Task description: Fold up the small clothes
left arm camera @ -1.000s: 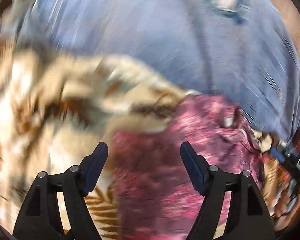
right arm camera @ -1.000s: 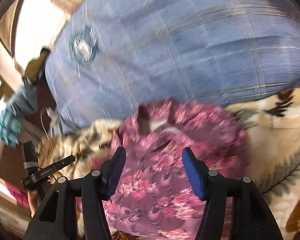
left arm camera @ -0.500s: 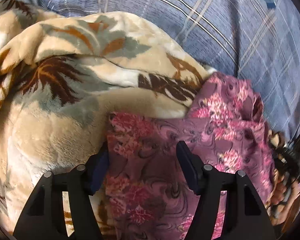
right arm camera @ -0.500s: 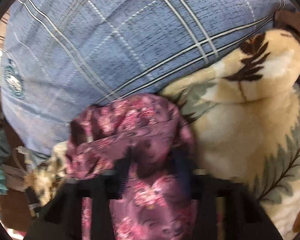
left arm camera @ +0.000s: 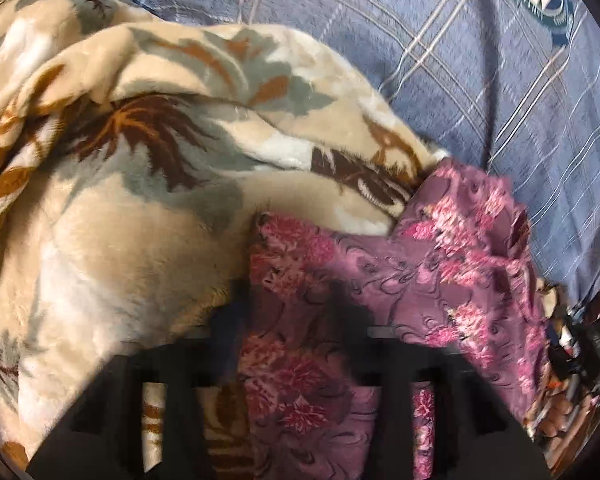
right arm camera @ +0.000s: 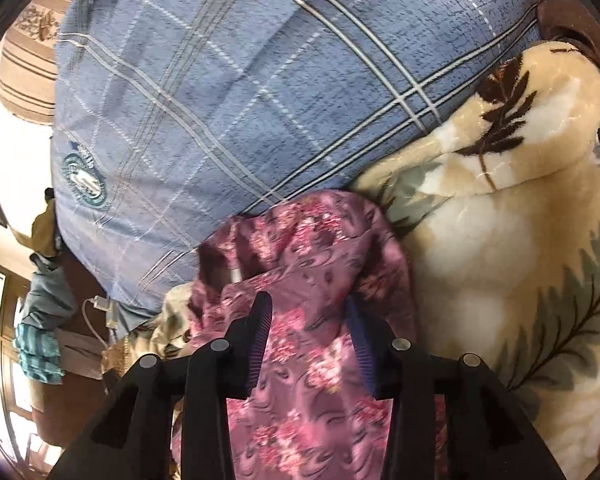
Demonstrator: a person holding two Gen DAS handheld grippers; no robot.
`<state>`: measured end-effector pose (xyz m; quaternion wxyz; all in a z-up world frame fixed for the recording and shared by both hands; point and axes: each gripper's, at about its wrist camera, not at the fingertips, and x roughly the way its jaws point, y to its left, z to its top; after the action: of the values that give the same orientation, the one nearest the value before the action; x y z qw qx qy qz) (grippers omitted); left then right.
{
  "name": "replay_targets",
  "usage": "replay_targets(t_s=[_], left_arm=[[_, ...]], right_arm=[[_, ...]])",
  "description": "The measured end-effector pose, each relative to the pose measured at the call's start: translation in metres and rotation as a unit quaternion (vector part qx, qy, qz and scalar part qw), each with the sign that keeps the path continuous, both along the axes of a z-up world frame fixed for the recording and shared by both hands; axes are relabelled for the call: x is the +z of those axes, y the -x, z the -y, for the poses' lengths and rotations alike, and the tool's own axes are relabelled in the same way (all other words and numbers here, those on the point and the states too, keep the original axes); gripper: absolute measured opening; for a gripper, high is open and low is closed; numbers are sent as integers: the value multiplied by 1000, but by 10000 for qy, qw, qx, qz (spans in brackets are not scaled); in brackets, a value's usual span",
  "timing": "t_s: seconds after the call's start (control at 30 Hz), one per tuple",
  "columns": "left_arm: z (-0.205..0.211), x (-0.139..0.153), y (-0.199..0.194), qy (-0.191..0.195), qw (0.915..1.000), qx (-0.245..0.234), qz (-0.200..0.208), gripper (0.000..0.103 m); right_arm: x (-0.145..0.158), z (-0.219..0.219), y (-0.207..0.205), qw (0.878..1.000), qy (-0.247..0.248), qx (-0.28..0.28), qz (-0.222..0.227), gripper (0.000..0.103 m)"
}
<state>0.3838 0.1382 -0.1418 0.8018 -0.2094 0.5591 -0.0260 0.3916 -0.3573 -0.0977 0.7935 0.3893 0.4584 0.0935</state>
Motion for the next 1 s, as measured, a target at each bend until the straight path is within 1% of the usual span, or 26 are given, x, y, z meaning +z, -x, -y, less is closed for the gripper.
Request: replay_targets(t_s=[0.03, 0.1, 0.17, 0.2, 0.23, 0.27, 0.3, 0.37, 0.4, 0.5, 0.57, 0.6, 0.67, 0.73, 0.77, 0.8, 0.83, 0.87, 0.9, 0.93, 0.97, 1.0], left_arm=[[0, -2, 0, -77, 10000, 2, -8, 11], [-2, -3, -1, 40, 10000, 43, -8, 11], [-3, -4, -2, 90, 9999, 71, -15, 14], [-3, -5, -3, 125, 9999, 78, 5, 16], [-1, -4, -4, 87, 9999, 39, 51, 13], [3, -5, -6, -24, 9999, -5, 102, 4], [5, -2, -5, -68, 9998, -71, 171, 2], [1, 10, -2, 56, 9992, -3, 398, 2], [-4, 23, 0, 133, 9980, 63, 610, 2], [-9, 57, -2, 457, 9942, 42, 968, 2], [-5, 84, -10, 287, 9910, -94, 1305, 2], [-2, 95, -17, 289, 9884, -157, 1480, 2], [4, 106, -38, 292, 9859, -199, 1633, 2], [22, 101, -69, 34, 9869, -303, 1582, 2], [32, 93, -86, -143, 9880, -345, 1501, 2], [43, 78, -105, -287, 9896, -354, 1361, 2], [42, 71, -109, -326, 9904, -355, 1297, 2], [49, 55, -121, -348, 9911, -396, 1219, 2], [54, 44, -126, -355, 9920, -470, 1114, 3], [59, 28, -133, -388, 9944, -617, 770, 3], [60, 19, -135, -403, 9958, -678, 461, 4], [58, 14, -132, -293, 9966, -718, 268, 4]], right_arm=[[2, -2, 0, 10000, 21, 26, -27, 42], [-2, -6, -5, 9995, 156, 4, -273, 42], [-11, -8, -14, 9991, 82, 29, -419, 42], [-17, -14, -20, 9986, 152, 87, -492, 40], [-22, -16, -26, 9973, 346, 108, -631, 27], [-24, -16, -28, 9966, 454, 44, -691, 12], [-23, -14, -26, 9966, 467, 27, -681, 5], [-13, -8, -18, 9984, 344, -94, -443, 5], [-2, 0, -9, 9990, 304, -216, -234, 5], [22, 26, 12, 9981, 250, -534, 149, 5], [37, 44, 21, 9965, 303, -704, 323, 5], [43, 52, 21, 9955, 354, -782, 391, 4], [49, 66, 16, 9945, 345, -890, 435, 4], [45, 70, -1, 9940, 398, -965, 328, 4], [41, 68, -10, 9937, 481, -972, 273, 4], [32, 68, -24, 9936, 584, -956, 146, 5], [21, 68, -36, 9938, 580, -944, 19, 5], [11, 69, -43, 9938, 583, -944, -106, 5], [-1, 71, -51, 9936, 616, -911, -267, 8], [-15, 69, -63, 9935, 718, -742, -480, 11], [-22, 67, -69, 9932, 777, -614, -605, 11], [-26, 65, -70, 9935, 760, -511, -682, 12]])
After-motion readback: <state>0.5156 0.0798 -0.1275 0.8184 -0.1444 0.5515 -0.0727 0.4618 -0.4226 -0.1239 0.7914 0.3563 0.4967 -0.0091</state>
